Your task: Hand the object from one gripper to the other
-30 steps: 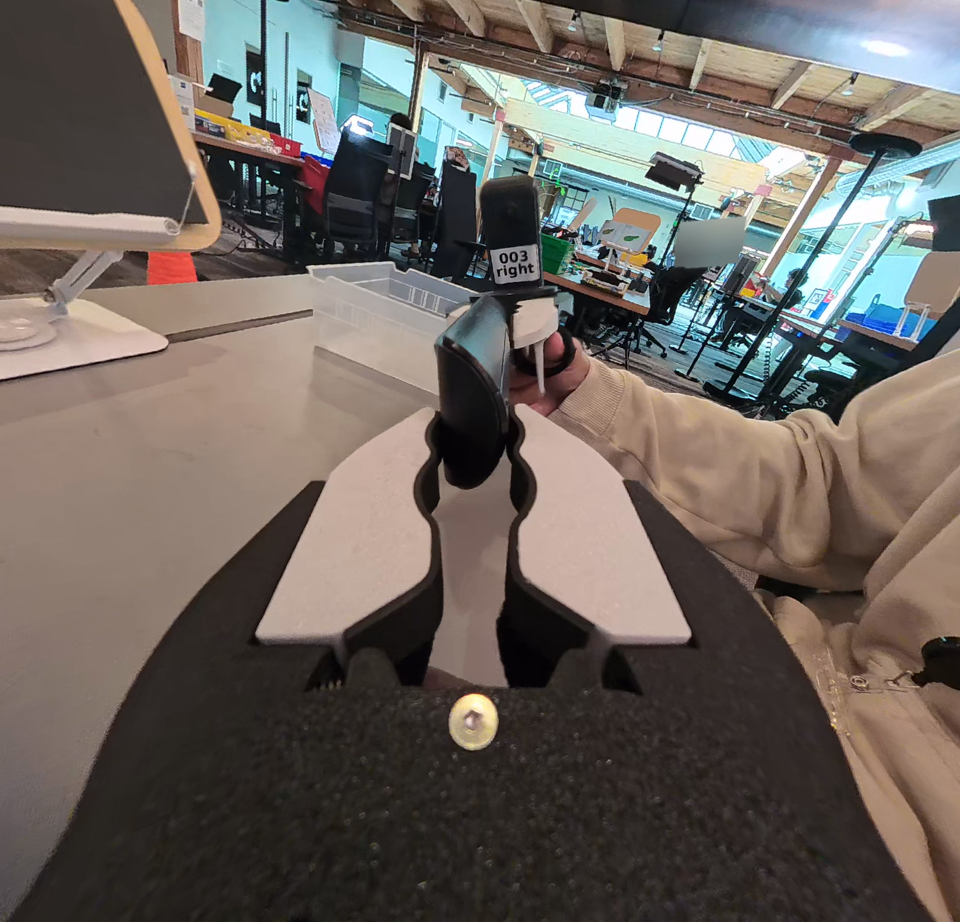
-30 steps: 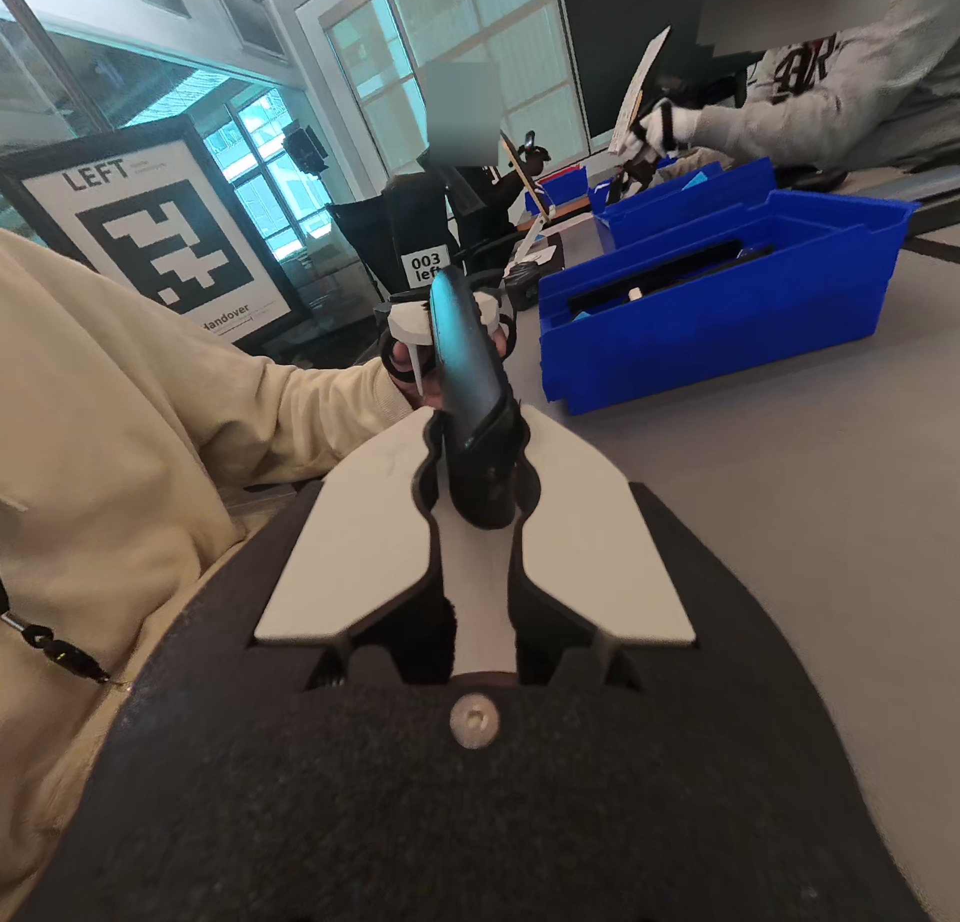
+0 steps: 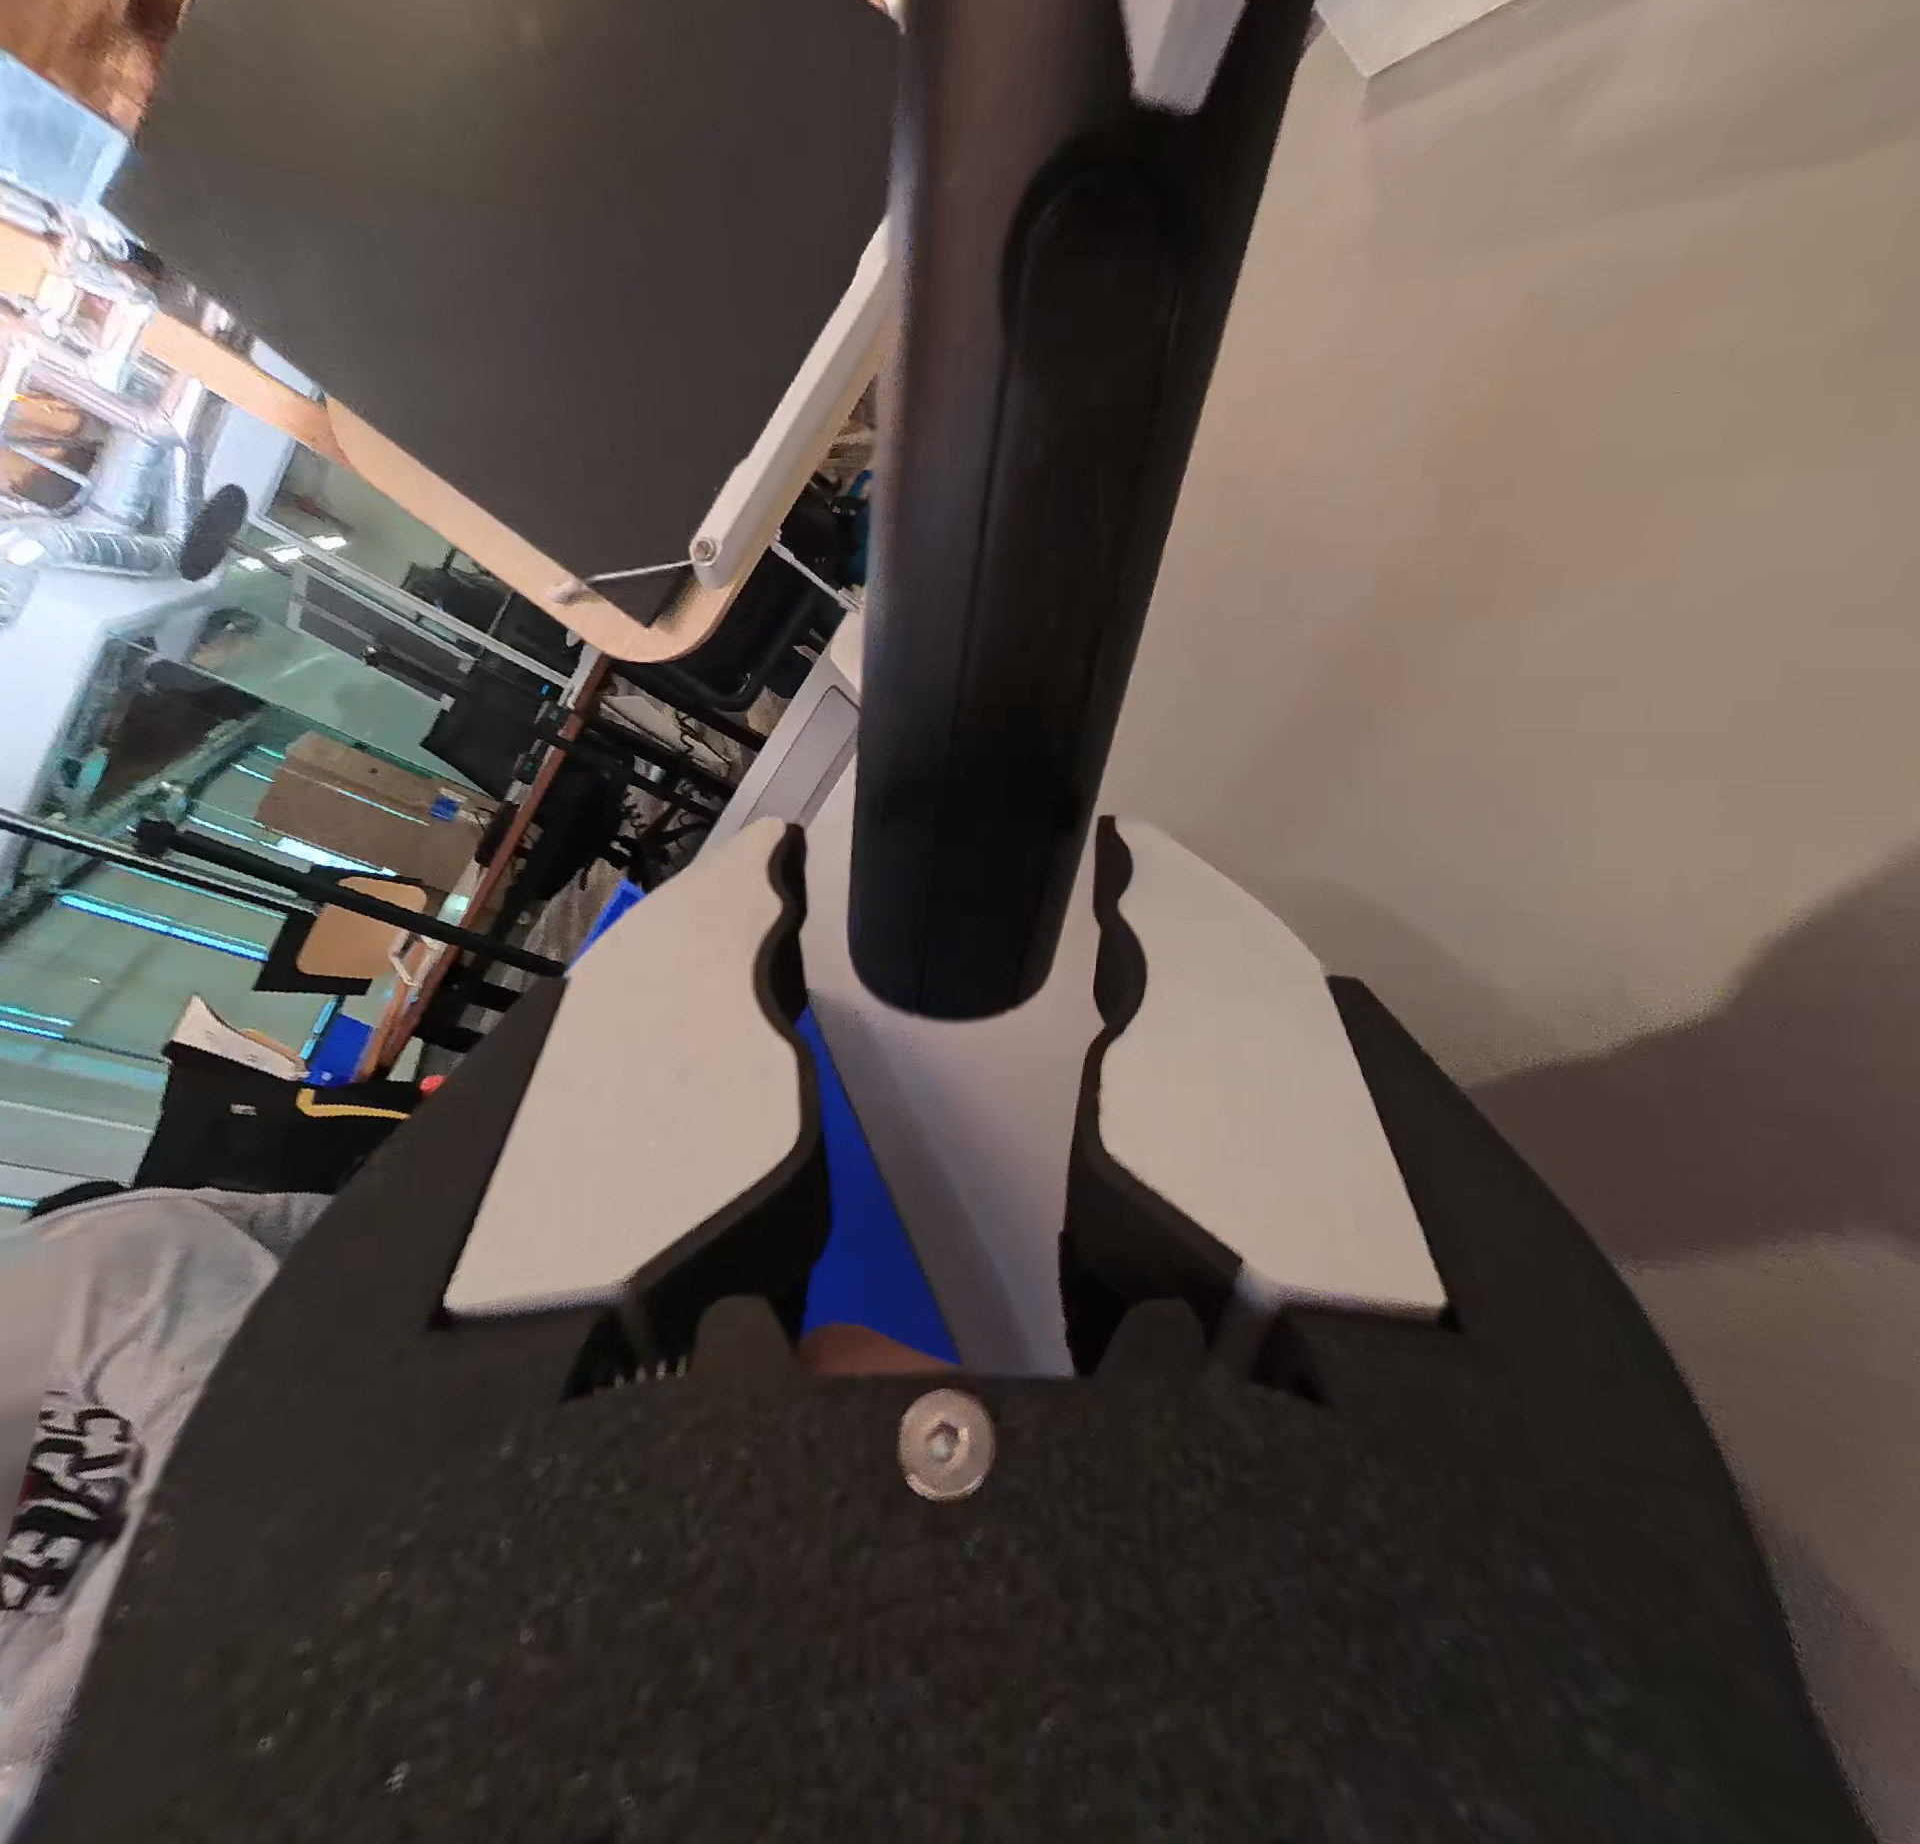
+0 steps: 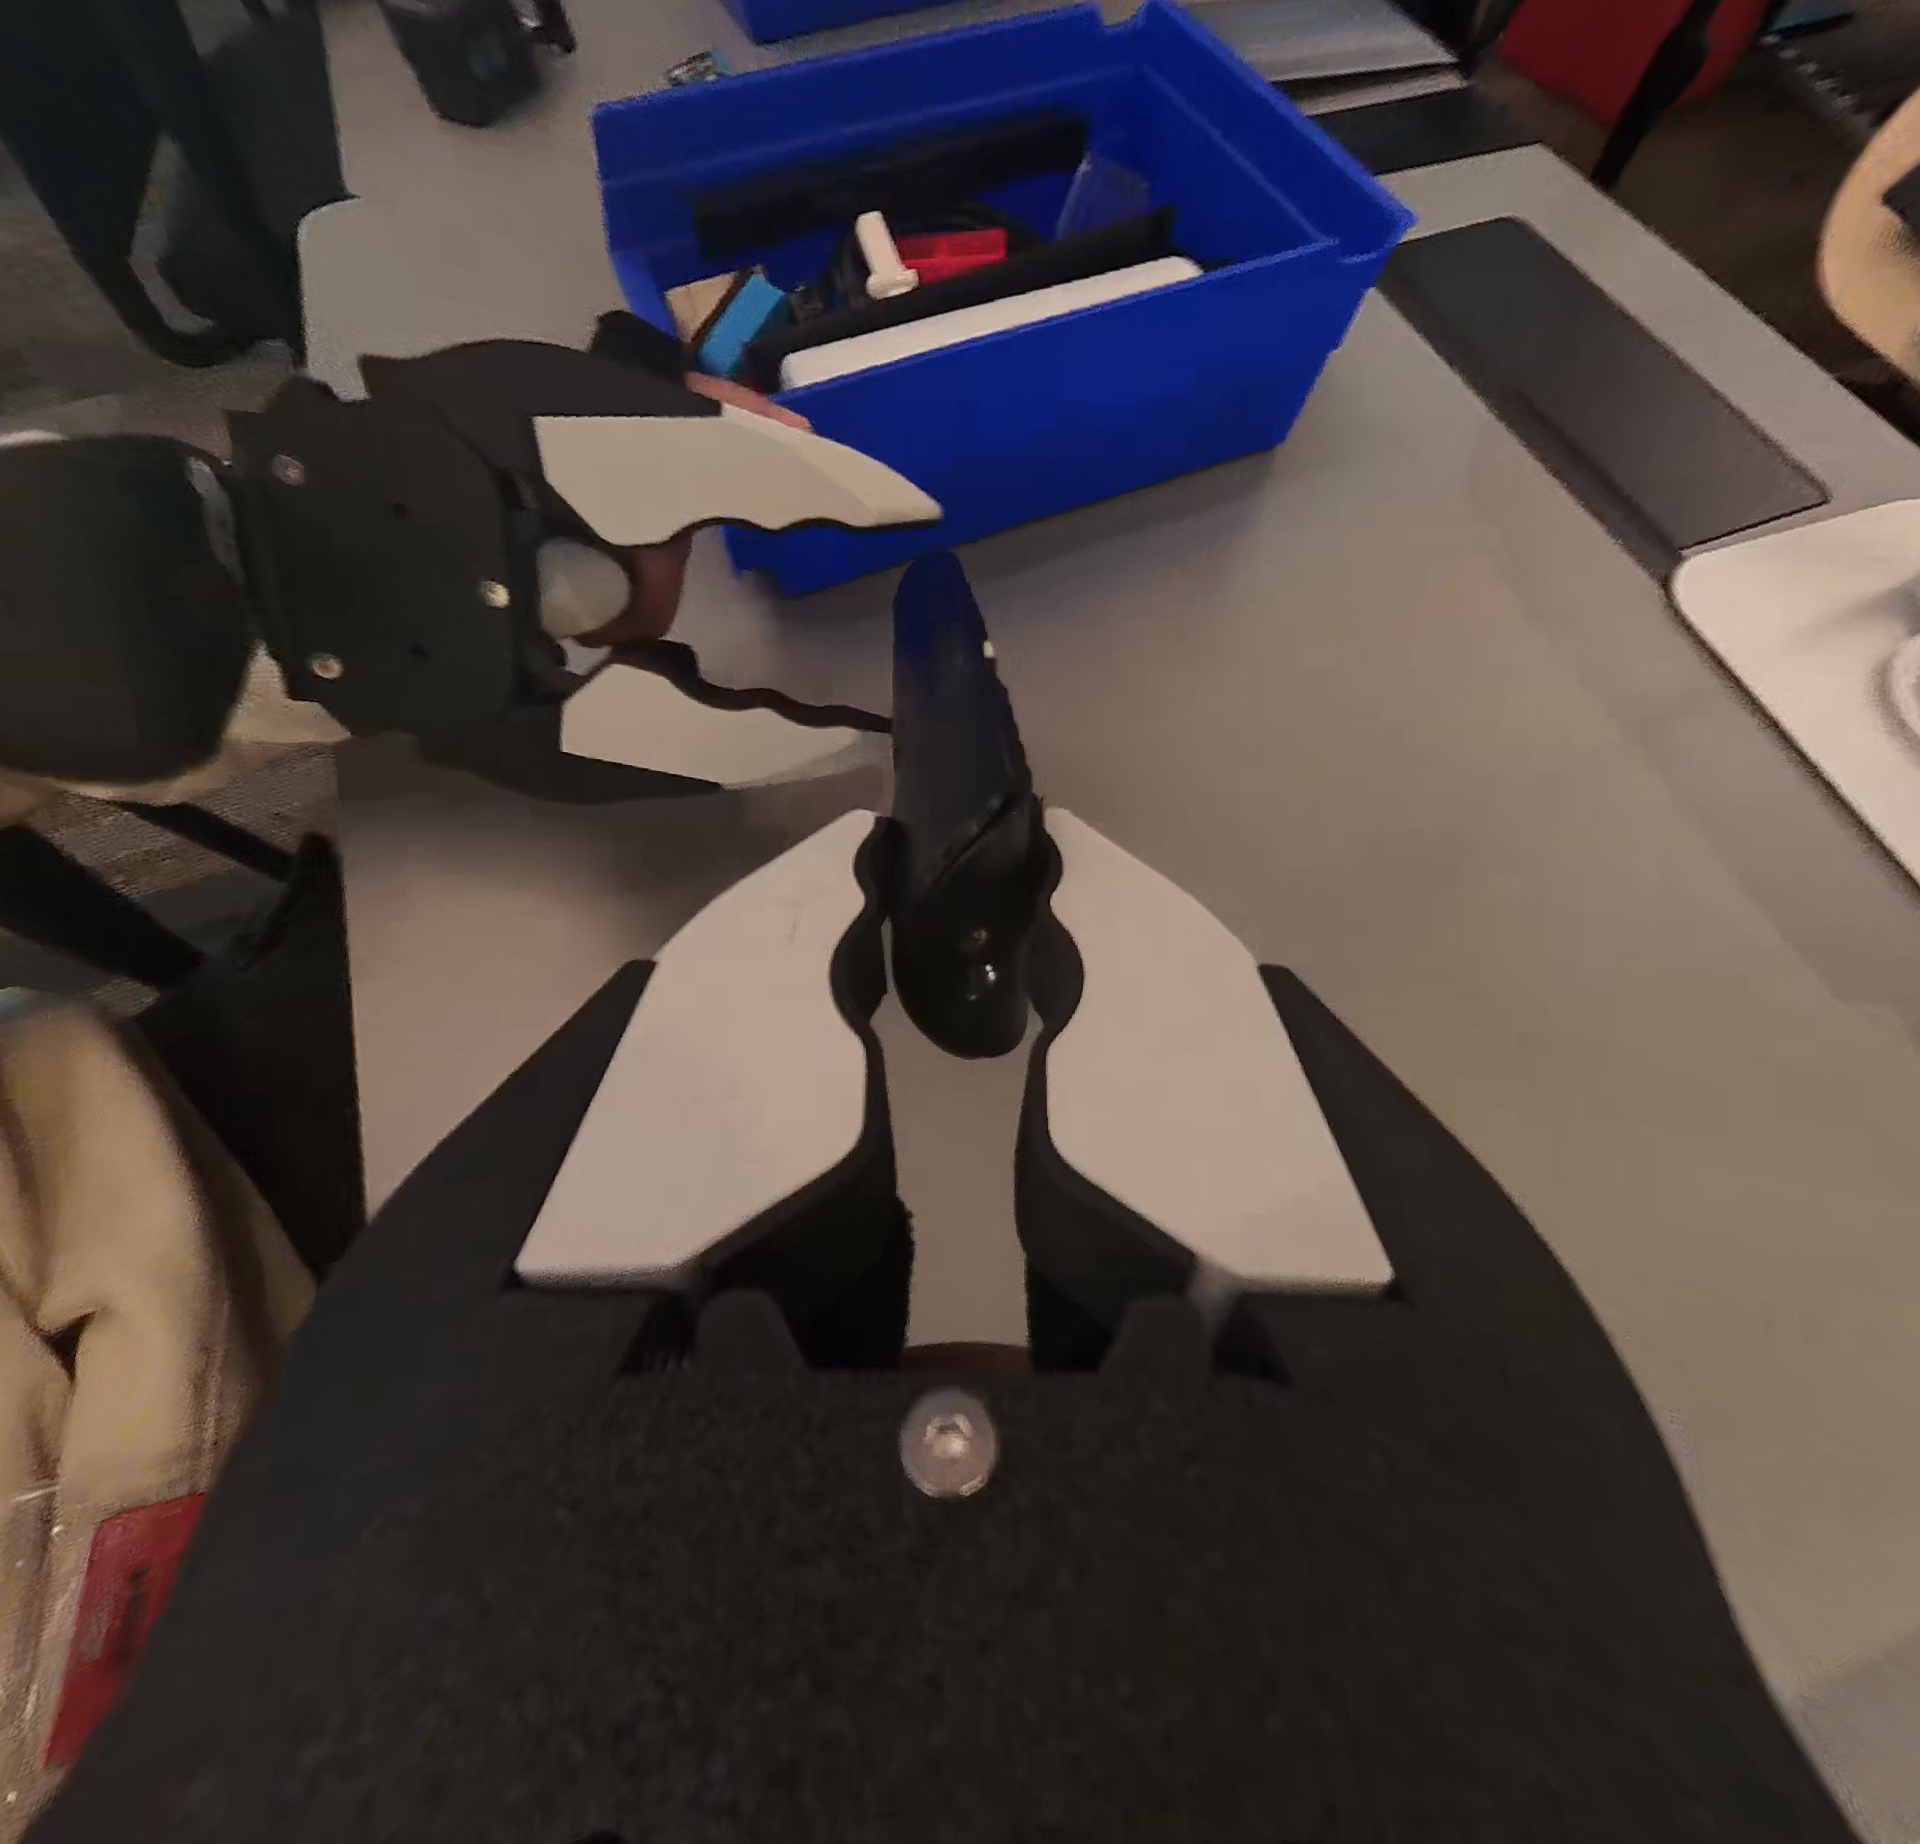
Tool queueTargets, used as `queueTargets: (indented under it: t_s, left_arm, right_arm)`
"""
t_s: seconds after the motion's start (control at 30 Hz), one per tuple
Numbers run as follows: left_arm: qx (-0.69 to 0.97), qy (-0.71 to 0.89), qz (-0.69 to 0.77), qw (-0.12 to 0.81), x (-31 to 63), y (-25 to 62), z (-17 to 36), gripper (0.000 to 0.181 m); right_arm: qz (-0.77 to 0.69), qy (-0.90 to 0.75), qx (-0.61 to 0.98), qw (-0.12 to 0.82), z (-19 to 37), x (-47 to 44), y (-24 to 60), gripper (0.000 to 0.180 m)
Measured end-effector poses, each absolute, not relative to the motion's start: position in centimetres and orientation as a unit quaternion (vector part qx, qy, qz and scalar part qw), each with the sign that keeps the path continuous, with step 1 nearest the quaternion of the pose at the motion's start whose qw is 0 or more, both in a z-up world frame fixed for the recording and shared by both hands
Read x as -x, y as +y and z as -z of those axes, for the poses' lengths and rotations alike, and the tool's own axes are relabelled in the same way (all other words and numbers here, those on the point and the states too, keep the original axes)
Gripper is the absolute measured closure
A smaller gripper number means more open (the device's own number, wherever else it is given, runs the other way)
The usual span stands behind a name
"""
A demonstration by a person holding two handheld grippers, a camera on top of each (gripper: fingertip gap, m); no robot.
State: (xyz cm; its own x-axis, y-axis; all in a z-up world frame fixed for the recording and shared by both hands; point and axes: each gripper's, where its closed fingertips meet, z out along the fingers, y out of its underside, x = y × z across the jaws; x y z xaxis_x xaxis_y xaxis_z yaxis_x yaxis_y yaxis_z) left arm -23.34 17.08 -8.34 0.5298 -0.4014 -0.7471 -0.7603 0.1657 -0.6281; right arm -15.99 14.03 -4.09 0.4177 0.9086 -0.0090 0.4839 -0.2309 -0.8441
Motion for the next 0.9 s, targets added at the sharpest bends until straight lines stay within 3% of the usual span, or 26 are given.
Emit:
queueTargets:
  t_s: [0.4,0.5,0.7,0.9]
  left_arm:
    - [0.634,0.47,-0.162,0.592,23.0,17.2,8.8,0.13]
    - [0.651,0.444,-0.111,0.606,23.2,17.0,7.9,0.13]
    - [0.664,0.394,0.23,0.592,20.4,13.7,5.0,0.13]
    - [0.622,0.389,0.521,0.436,17.3,8.7,4.7,0.13]
  right_arm:
    - [-0.338,-0.465,0.714,0.4,3.4,17.9,12.6,0.154]
    - [-0.364,-0.475,0.67,0.44,1.4,16.9,12.5,0.141]
    - [-0.425,-0.469,0.555,0.539,-2.7,13.6,12.0,0.127]
    - [-0.54,-0.447,0.538,0.469,-1.5,13.8,10.8,0.112]
